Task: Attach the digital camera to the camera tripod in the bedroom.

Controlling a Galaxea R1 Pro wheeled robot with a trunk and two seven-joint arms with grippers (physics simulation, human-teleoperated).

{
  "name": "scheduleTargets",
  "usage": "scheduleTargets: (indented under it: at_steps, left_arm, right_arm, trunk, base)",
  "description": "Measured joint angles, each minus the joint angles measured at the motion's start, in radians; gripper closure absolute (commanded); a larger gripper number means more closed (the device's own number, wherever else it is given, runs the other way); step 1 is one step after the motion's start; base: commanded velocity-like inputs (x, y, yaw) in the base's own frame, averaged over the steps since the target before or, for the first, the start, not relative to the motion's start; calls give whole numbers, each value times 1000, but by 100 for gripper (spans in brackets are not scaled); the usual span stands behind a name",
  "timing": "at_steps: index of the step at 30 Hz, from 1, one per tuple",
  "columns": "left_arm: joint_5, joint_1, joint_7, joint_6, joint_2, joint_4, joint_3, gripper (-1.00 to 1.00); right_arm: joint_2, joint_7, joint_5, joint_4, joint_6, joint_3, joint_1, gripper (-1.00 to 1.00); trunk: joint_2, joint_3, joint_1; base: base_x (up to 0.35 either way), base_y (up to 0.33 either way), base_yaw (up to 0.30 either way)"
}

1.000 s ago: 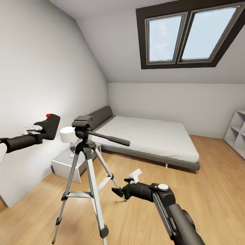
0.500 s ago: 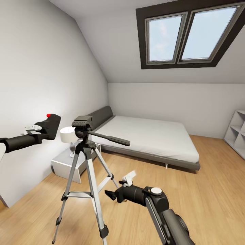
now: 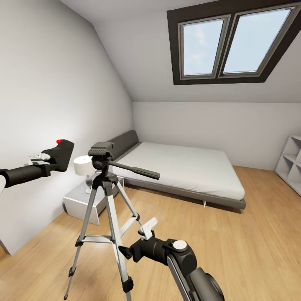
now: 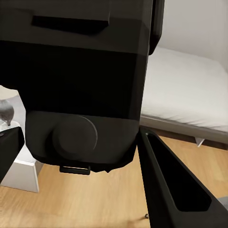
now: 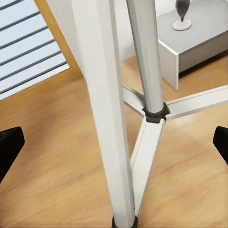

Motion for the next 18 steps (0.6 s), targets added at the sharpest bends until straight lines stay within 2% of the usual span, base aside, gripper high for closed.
scheduleTargets:
  at_steps: [9,18]
  left_arm:
    - [0,0,0,0,1,0,0,100]
    - [0,1,0,0,1,0,0,100]
  right_arm:
    - [2,-7,0,0,2,9,4,-100]
    - [3,-10,-1,2,3,10,5,-100]
  trunk:
    - [0,0,0]
    - [0,0,0]
  base:
    - [0,0,13]
    - [0,0,172]
